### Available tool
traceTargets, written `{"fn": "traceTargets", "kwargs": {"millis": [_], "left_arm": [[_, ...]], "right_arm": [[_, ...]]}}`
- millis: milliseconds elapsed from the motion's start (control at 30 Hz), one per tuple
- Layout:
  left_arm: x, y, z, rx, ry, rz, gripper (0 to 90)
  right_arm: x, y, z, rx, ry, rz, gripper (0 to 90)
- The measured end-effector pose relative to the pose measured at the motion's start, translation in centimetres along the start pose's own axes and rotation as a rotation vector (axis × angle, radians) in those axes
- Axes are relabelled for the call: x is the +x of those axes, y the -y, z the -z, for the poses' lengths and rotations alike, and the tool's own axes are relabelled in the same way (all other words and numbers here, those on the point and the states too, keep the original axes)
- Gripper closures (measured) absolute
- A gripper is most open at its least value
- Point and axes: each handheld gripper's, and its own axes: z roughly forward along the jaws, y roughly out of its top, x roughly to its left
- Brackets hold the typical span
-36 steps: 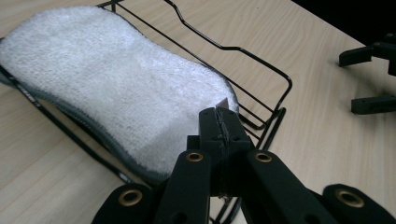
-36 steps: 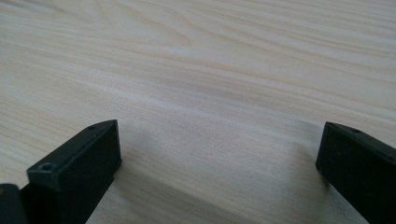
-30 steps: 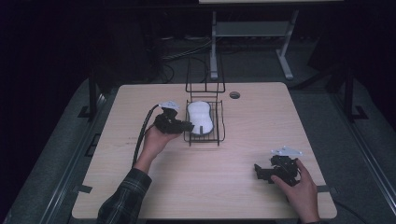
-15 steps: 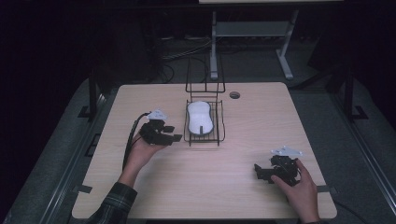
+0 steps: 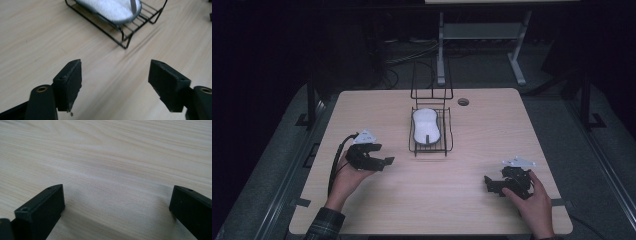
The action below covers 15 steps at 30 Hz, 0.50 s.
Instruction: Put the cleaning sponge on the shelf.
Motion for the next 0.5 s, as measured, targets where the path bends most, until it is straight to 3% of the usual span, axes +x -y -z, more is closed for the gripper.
{"fn": "traceTargets", "kwargs": {"millis": [200,500], "left_arm": [[-0.7,2.0,0.6,0.026,-0.022,0.009,16.3],[-1.8,5.3,0.6,0.125,-0.064,-0.012,13.9]], "right_arm": [[0.0,0.0,0.0,0.000,0.000,0.000,0.0],[0.0,0.0,0.0,0.000,0.000,-0.001,0.0]]}}
